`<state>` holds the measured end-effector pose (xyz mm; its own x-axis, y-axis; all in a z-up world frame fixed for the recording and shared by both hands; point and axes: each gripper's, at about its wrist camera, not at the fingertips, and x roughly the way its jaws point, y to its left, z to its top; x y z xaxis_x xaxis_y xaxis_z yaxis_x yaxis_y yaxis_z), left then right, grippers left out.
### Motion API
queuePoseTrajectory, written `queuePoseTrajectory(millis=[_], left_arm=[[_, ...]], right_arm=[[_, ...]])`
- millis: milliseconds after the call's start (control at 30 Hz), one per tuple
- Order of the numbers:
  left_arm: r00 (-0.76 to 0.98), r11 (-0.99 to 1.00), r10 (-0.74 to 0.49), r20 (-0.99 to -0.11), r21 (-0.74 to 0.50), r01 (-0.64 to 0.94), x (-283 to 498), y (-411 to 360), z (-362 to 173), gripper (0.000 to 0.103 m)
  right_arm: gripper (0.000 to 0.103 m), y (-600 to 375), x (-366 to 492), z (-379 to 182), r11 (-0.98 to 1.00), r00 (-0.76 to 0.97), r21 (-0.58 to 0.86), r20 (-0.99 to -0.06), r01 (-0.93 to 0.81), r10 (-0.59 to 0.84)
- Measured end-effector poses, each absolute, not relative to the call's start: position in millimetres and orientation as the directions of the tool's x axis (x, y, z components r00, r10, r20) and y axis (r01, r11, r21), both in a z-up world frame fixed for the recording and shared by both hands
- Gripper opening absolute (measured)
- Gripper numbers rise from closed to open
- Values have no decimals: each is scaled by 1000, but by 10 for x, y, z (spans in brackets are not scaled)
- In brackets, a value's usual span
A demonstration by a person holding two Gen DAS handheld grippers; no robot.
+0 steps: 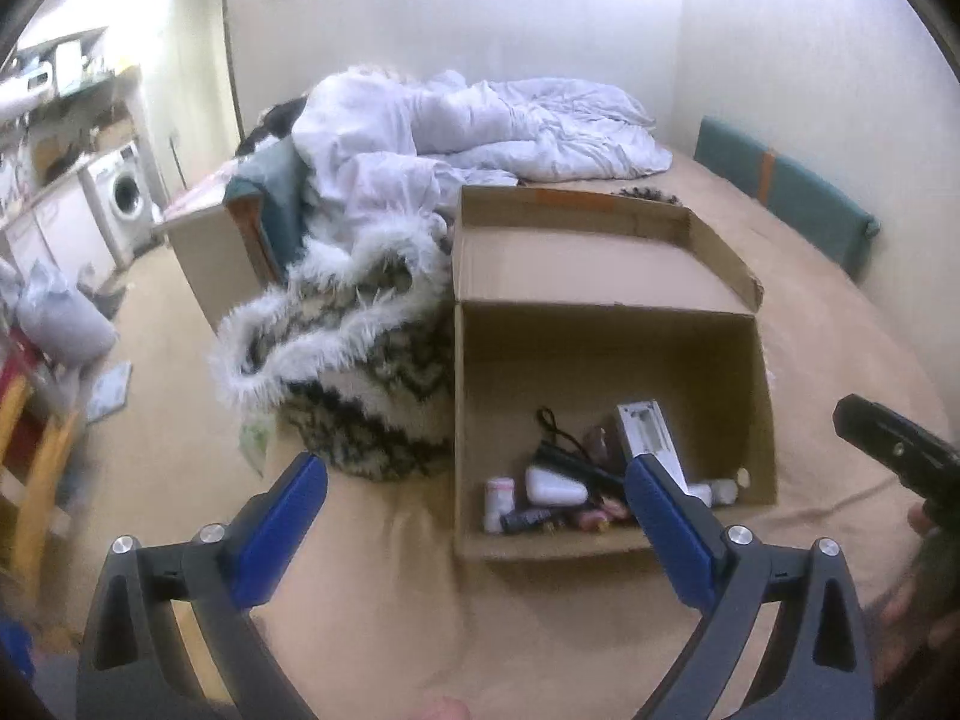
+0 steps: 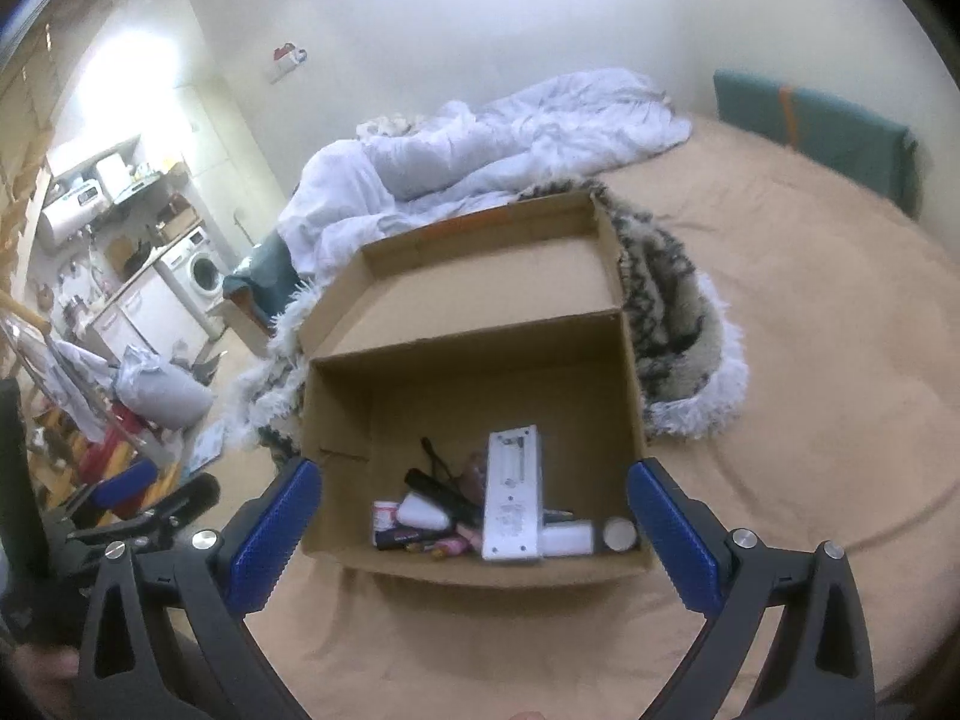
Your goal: Organize rigid objects
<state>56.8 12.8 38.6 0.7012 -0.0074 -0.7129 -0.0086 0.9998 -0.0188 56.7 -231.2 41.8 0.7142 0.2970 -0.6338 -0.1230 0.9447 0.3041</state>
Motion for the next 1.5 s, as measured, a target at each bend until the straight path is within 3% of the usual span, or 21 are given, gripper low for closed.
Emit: queuePoseTrajectory(millis=[567, 1500], left_arm=[[687, 997, 23, -726, -34, -68, 368, 252, -1, 99], [697, 999, 3, -717, -25, -31, 337, 180, -21, 102]], right_arm=[[103, -2124, 233, -14, 973, 741, 197, -636, -117, 217], [103, -2203, 272, -73, 973, 725, 215, -657, -86, 209]])
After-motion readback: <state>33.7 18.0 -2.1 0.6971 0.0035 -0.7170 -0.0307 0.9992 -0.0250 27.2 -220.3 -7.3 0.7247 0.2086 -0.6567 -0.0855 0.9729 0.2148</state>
